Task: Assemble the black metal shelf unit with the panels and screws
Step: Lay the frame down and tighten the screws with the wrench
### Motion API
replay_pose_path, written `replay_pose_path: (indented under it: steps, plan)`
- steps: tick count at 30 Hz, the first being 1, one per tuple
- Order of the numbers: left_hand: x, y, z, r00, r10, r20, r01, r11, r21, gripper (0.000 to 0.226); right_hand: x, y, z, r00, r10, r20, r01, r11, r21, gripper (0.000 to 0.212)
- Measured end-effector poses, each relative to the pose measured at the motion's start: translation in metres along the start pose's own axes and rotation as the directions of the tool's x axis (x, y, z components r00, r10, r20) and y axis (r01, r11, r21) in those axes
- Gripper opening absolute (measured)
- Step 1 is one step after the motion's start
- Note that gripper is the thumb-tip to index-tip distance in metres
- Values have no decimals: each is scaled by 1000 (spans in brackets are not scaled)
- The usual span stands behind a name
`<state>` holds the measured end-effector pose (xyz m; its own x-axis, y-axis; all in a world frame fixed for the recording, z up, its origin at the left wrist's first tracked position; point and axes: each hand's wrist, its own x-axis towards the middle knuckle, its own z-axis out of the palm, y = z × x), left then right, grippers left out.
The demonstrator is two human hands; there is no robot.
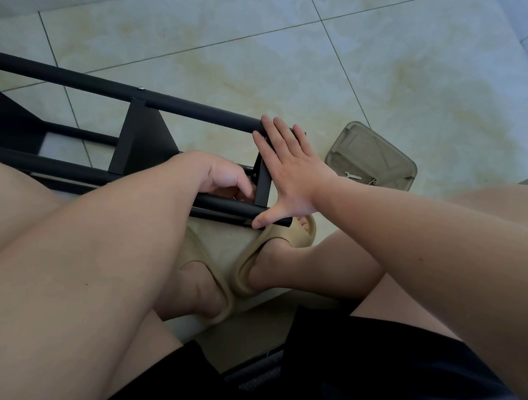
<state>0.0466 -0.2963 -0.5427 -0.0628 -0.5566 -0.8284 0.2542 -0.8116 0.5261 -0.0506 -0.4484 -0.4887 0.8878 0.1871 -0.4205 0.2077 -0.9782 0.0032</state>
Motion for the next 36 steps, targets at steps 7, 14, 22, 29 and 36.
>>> replay_pose_path:
  steps: [7,14,22,29,36]
  plan:
    - [-3,4,3,997,-63,-40,67,993,101,28,0,-1,0,1000,1,1,-1,1000,3,157]
    - [-1,1,2,1000,-8,-21,8,1000,21,39,0,-1,0,1000,1,5,-1,1000,4,157]
    - [-5,3,5,998,-38,-48,42,996,82,30,0,-1,0,1000,1,2,-1,1000,-4,157]
    - [-5,4,5,999,-11,-46,12,1000,22,39,0,0,1,1000,3,-3,-3,1000,-2,158]
    - [-4,5,6,999,-43,-25,45,995,94,48,0,-1,2,1000,0,-10,0,1000,4,157]
